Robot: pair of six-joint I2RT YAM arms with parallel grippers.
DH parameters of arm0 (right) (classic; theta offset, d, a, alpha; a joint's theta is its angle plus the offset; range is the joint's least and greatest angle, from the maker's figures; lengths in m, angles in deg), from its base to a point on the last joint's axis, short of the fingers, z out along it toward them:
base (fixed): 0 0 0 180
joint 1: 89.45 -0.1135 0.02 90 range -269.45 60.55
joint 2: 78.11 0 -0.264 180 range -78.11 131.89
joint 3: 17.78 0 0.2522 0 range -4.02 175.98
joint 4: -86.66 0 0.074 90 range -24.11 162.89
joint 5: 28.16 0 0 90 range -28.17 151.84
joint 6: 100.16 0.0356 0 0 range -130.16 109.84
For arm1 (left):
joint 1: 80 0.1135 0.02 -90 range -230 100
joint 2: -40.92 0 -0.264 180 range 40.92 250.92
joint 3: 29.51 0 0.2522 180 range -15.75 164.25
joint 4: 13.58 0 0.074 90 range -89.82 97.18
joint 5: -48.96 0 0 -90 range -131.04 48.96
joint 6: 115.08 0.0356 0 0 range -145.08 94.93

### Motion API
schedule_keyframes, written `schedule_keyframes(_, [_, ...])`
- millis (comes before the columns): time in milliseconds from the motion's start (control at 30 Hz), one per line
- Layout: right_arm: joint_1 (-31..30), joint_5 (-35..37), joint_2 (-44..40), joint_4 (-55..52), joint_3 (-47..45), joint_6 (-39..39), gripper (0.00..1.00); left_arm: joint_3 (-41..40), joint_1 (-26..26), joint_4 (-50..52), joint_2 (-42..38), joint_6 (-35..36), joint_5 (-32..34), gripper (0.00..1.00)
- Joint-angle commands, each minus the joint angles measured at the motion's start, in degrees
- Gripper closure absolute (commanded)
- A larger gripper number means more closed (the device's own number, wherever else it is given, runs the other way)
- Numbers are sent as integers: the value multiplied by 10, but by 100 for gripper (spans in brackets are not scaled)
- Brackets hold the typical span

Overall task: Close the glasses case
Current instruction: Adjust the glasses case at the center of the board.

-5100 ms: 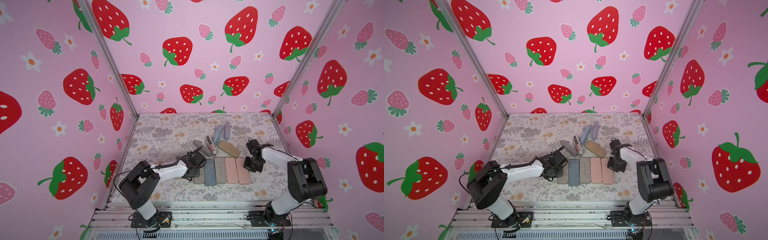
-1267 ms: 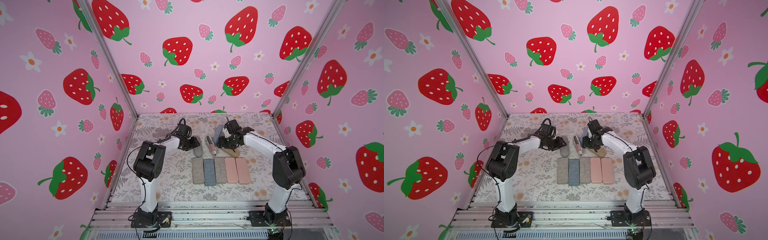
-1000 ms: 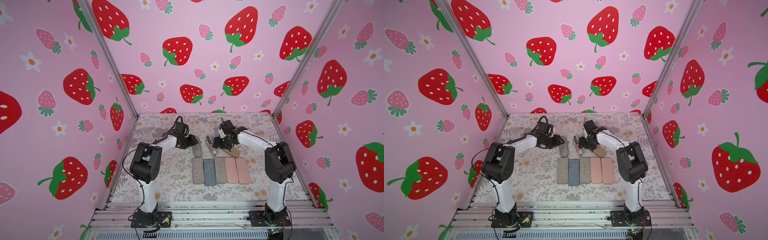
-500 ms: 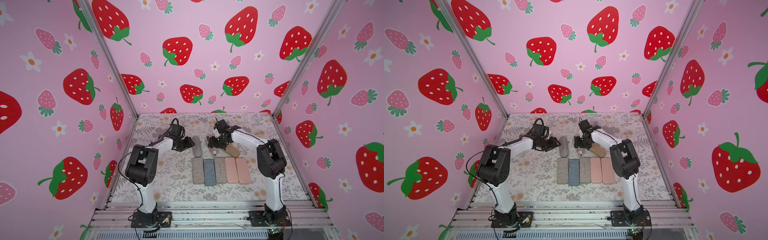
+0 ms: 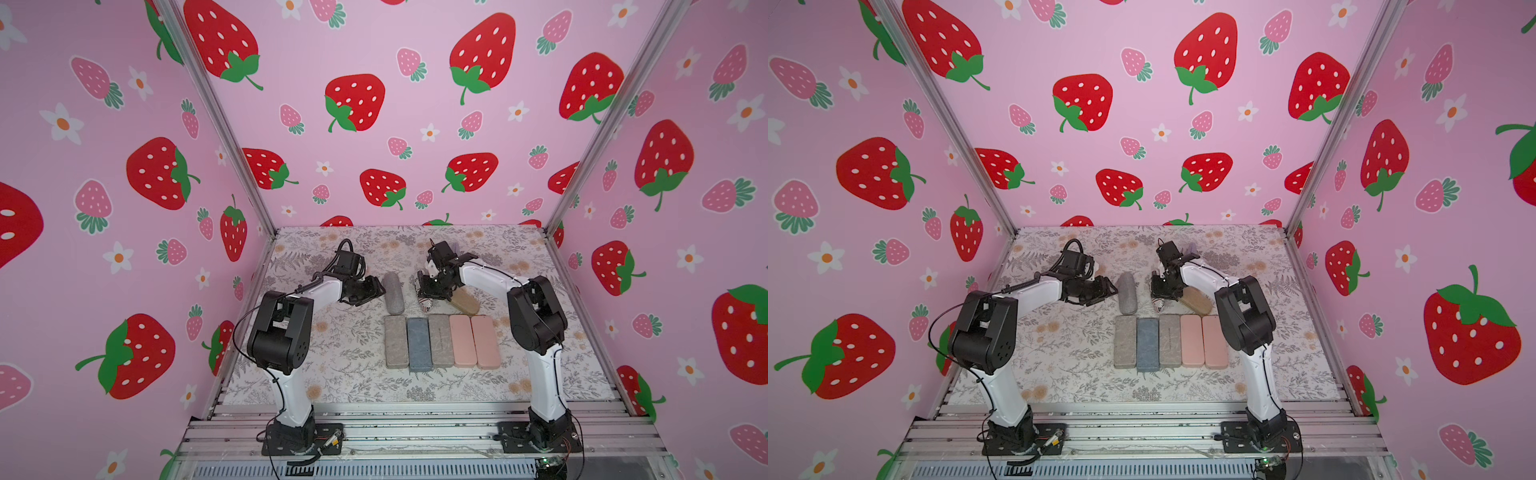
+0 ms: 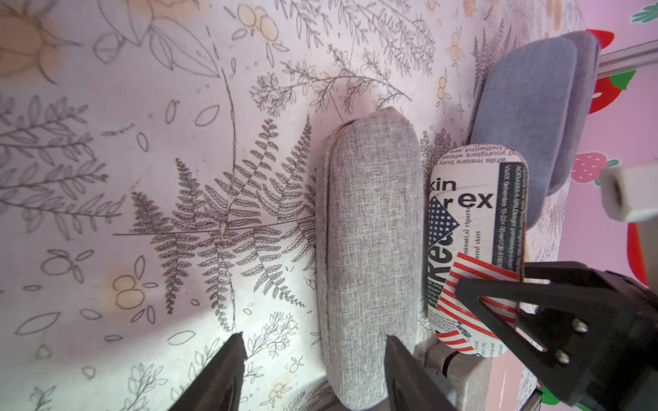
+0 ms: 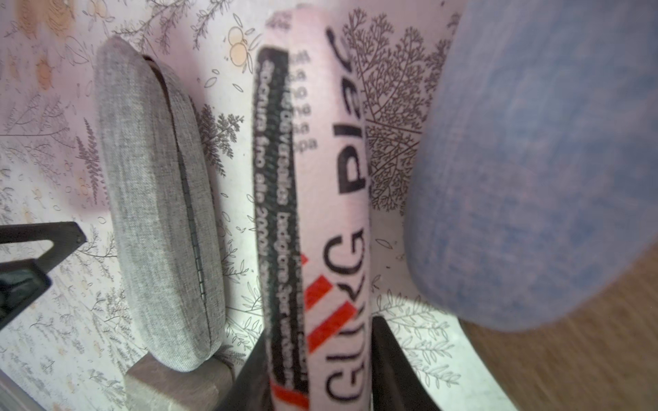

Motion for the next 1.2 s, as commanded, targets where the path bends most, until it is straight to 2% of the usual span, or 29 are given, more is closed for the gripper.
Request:
schedule_keyframes(0, [-1,-72,10,43,2,29,71,-9,4,-4,-11,0,-10,38])
schedule_keyframes(367, [-1,-137,14,120,-32,87,67,-13,3,-3,-16,-1,-8,38])
schedule_keyframes(600, [-1,-132,4,141,-60,109,57,-14,3,-2,-14,-1,-8,38])
schedule_keyframes(900, [-3,-116,-19,153,-91,126,50,-17,3,-5,-20,-2,-10,38])
schedule_keyframes(1167, [-3,-100,-43,136,-102,120,49,-22,3,-10,-29,-5,-11,38])
